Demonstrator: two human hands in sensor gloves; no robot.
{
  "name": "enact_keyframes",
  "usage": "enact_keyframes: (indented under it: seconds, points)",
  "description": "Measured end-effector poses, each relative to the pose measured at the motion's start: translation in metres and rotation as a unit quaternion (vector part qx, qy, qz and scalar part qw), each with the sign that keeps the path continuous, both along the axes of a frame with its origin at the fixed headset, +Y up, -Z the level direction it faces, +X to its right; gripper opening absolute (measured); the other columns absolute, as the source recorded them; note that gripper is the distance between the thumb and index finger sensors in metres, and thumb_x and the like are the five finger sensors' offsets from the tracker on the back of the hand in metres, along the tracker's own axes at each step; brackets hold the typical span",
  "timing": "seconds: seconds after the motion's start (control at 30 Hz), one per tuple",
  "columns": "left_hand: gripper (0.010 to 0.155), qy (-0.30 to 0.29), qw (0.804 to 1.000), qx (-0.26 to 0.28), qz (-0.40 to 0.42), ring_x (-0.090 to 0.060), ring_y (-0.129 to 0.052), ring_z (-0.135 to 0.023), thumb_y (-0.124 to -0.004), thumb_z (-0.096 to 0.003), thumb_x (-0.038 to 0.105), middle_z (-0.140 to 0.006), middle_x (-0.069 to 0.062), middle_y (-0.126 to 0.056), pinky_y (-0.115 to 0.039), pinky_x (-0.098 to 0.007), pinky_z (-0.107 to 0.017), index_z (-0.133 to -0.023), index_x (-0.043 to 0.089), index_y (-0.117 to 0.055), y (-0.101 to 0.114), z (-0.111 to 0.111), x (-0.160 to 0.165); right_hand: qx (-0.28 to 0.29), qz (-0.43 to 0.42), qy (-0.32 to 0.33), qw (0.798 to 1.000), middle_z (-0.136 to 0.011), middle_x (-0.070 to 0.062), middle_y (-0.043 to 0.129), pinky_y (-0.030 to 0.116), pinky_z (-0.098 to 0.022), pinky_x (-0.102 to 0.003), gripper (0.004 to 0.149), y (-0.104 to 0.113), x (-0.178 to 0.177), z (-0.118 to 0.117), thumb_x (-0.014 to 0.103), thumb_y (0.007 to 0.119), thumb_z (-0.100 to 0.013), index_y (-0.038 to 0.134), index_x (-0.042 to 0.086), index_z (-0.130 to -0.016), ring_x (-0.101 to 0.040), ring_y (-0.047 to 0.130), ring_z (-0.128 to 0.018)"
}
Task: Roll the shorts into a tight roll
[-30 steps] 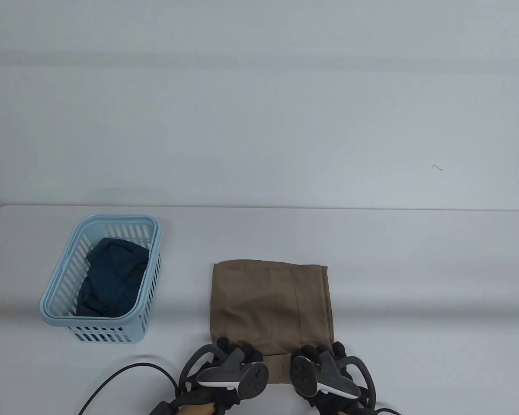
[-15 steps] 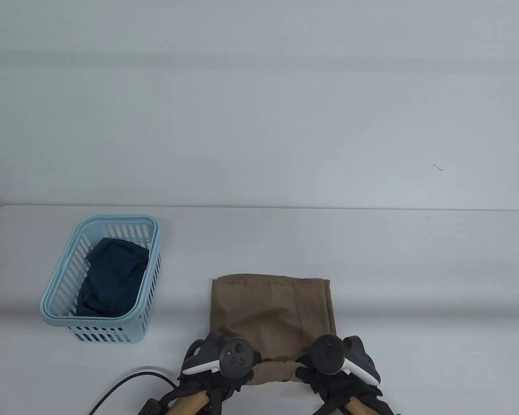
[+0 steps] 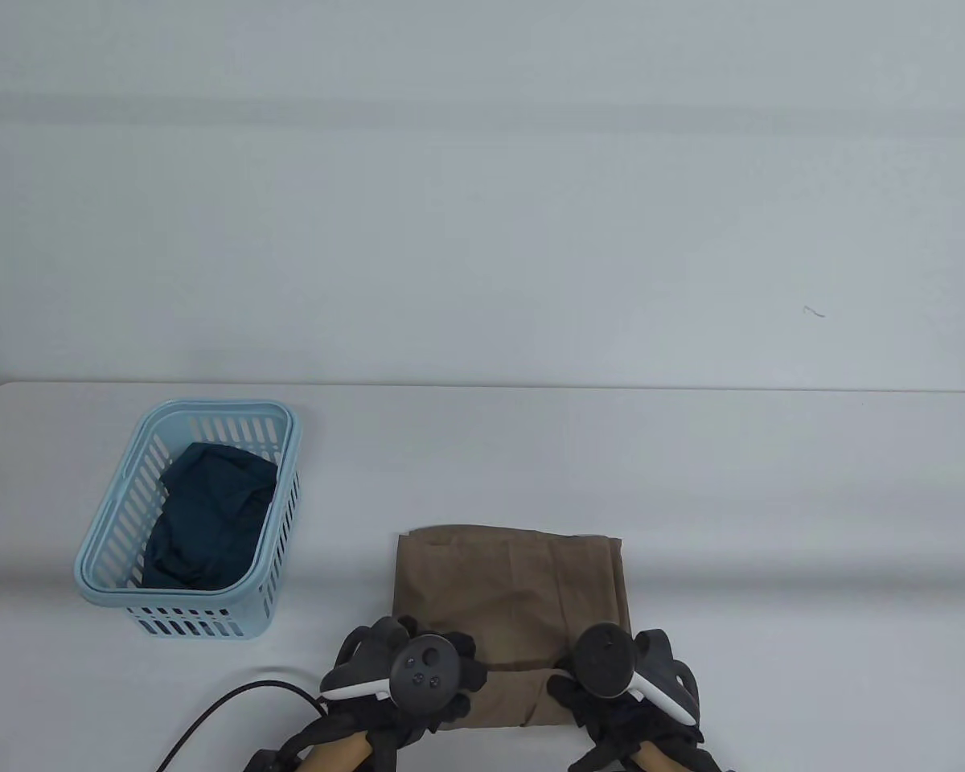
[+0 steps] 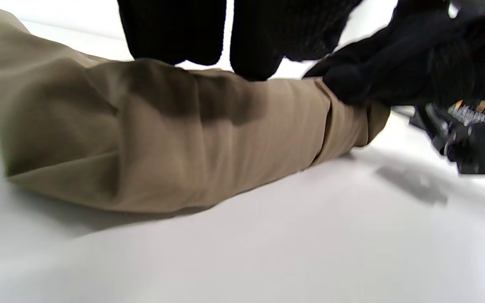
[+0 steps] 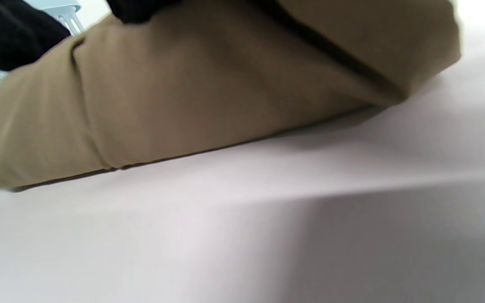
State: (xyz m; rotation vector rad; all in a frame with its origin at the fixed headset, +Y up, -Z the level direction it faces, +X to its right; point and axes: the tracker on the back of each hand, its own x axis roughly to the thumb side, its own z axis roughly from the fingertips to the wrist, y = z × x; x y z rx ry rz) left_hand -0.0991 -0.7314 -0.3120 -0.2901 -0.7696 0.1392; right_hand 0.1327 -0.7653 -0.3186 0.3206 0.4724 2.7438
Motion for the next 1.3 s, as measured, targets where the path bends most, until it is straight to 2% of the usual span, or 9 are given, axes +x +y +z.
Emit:
enact_keyframes:
  seconds: [0.23,0.47,0.7,0.8,0.87,0.93,1.03,1.13,1.3]
  points:
    - [0.063,0.009,0.997,0.037,-0.064,-0.056,-0.048,-0.103,-0.071,-0.0524,0.036,-0.116,-0.031,-0.041,-0.028,-0.079,-0.064,-0.107,0.007,-0.060,-0.010,0.000,0.010,0.080,0.053,0.052,0.994,-0.110,-0.017,0.042,0.018,-0.068,-0.074,0.065,0.014,-0.001,0.011,0.039,0.065,-0.051,0.041,0.013,-0.106,-0.043,0.042,-0.099]
    - [0.075,0.011,0.992,0.022,-0.124,-0.059,-0.039,-0.103,-0.071,-0.0520,0.039,-0.117,-0.033,-0.031,-0.024,-0.079,-0.064,-0.113,0.004,-0.044,-0.032,-0.004,0.015,0.006,0.132,0.091,0.987,-0.114,-0.018,0.029,0.014,-0.067,-0.075,0.075,-0.002,-0.011,0.010,0.043,0.069,-0.049,0.035,0.012,-0.108,-0.044,0.032,-0.101]
    - [0.069,0.009,0.992,0.053,-0.114,-0.049,-0.067,-0.099,-0.071,-0.0523,0.034,-0.111,-0.027,-0.060,-0.037,-0.076,-0.067,-0.110,0.003,-0.049,-0.037,-0.007,0.017,0.025,0.152,0.099,0.983,-0.113,-0.018,0.039,0.020,-0.068,-0.074,0.072,-0.006,-0.015,0.010,0.040,0.070,-0.048,0.040,0.011,-0.108,-0.043,0.041,-0.101]
    - [0.067,0.015,0.996,0.031,-0.084,-0.047,-0.073,-0.097,-0.070,-0.0528,0.032,-0.108,-0.026,-0.067,-0.040,-0.077,-0.066,-0.109,0.002,-0.052,-0.035,-0.009,0.014,0.056,0.100,0.077,0.990,-0.109,-0.015,0.057,0.025,-0.068,-0.074,0.056,-0.001,-0.009,0.007,0.034,0.064,-0.051,0.058,0.013,-0.102,-0.042,0.054,-0.098]
    - [0.065,0.017,0.996,0.038,-0.074,-0.045,-0.077,-0.095,-0.069,-0.0533,0.032,-0.107,-0.026,-0.071,-0.042,-0.076,-0.066,-0.109,0.002,-0.054,-0.033,-0.009,0.012,-0.052,0.107,0.095,0.988,-0.115,-0.017,0.038,0.019,-0.068,-0.075,0.074,-0.004,-0.006,0.008,0.045,0.067,-0.049,0.041,0.011,-0.109,-0.043,0.039,-0.102]
    - [0.063,0.019,0.996,0.043,-0.076,-0.043,-0.080,-0.094,-0.068,-0.0533,0.031,-0.105,-0.025,-0.074,-0.044,-0.076,-0.067,-0.108,0.001,-0.056,-0.033,-0.009,0.013,-0.040,0.112,0.100,0.988,-0.115,-0.019,0.028,0.018,-0.067,-0.076,0.084,-0.008,-0.009,0.011,0.046,0.072,-0.046,0.032,0.009,-0.109,-0.045,0.033,-0.103]
    - [0.062,0.019,0.996,0.045,-0.073,-0.042,-0.083,-0.092,-0.066,-0.0532,0.030,-0.103,-0.025,-0.077,-0.045,-0.076,-0.067,-0.107,0.000,-0.058,-0.032,-0.010,0.013,0.030,0.157,0.112,0.981,-0.113,-0.018,0.042,0.026,-0.068,-0.074,0.074,-0.005,-0.013,0.011,0.040,0.073,-0.046,0.042,0.010,-0.107,-0.043,0.047,-0.101]
    - [0.060,0.029,0.998,0.019,-0.053,-0.040,-0.088,-0.087,-0.062,-0.0529,0.028,-0.099,-0.023,-0.083,-0.046,-0.076,-0.067,-0.105,0.000,-0.061,-0.028,-0.012,0.009,-0.004,0.128,0.108,0.986,-0.114,-0.018,0.042,0.026,-0.068,-0.074,0.070,-0.002,-0.010,0.009,0.037,0.067,-0.049,0.042,0.010,-0.108,-0.043,0.046,-0.102]
    - [0.057,0.048,0.998,-0.026,-0.013,-0.033,-0.097,-0.076,-0.058,-0.0522,0.027,-0.088,-0.017,-0.093,-0.049,-0.075,-0.066,-0.103,0.001,-0.065,-0.027,-0.014,0.003,-0.074,-0.006,0.073,0.995,-0.114,-0.018,0.049,0.026,-0.068,-0.075,0.063,0.000,0.009,0.001,0.037,0.058,-0.051,0.050,0.011,-0.108,-0.043,0.050,-0.102]
